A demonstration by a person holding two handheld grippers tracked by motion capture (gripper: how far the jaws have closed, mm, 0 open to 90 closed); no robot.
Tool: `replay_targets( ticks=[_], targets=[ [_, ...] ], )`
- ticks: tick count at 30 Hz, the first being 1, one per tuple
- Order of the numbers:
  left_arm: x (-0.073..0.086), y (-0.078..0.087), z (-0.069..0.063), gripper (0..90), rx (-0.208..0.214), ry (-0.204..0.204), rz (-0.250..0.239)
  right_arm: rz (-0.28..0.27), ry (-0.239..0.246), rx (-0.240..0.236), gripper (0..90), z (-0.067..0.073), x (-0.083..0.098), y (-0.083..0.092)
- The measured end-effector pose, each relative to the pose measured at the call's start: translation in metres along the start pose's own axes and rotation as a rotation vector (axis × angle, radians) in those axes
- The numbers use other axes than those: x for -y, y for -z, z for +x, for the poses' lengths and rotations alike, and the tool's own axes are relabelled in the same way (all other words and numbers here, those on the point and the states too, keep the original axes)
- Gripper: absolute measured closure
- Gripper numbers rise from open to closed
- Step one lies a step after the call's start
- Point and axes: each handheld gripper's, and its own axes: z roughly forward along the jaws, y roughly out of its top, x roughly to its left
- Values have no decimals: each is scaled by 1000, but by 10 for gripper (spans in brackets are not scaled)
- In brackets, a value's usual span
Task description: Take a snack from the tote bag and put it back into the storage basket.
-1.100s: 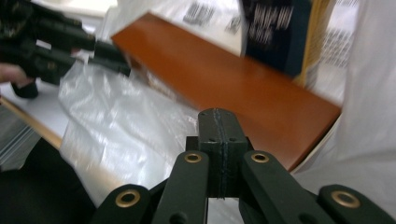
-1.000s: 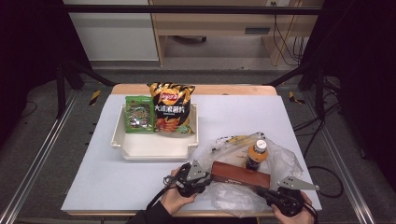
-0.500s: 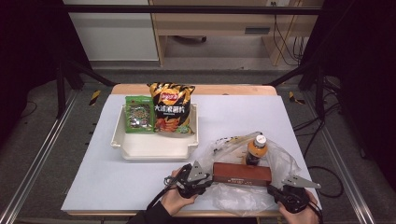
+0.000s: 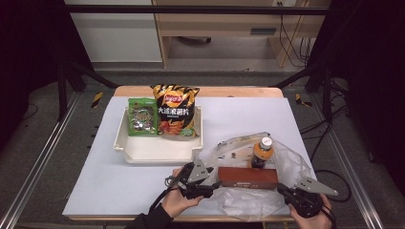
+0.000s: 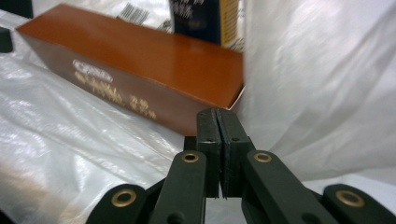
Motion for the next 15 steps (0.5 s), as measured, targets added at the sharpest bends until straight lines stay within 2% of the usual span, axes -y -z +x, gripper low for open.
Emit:
replay_targets(
  ticks=[4, 6, 9, 12, 15],
  targets=[
    [-9, -5, 4, 366, 10, 2, 7, -11, -1, 5, 867, -2, 0, -2],
    [-12, -9, 5, 340, 29, 5, 15, -8, -2, 5, 868, -3, 0, -2],
    [-14, -16, 1, 307, 46, -10, 32, -5, 8, 10, 854, -2, -1, -2],
    [-14, -23, -2, 288, 51, -58, 75, -7, 4, 8, 844, -3, -1, -2],
    [-13, -30, -1, 268, 67, -75, 110, -9, 8, 17, 825, -4, -1, -2]
  ],
)
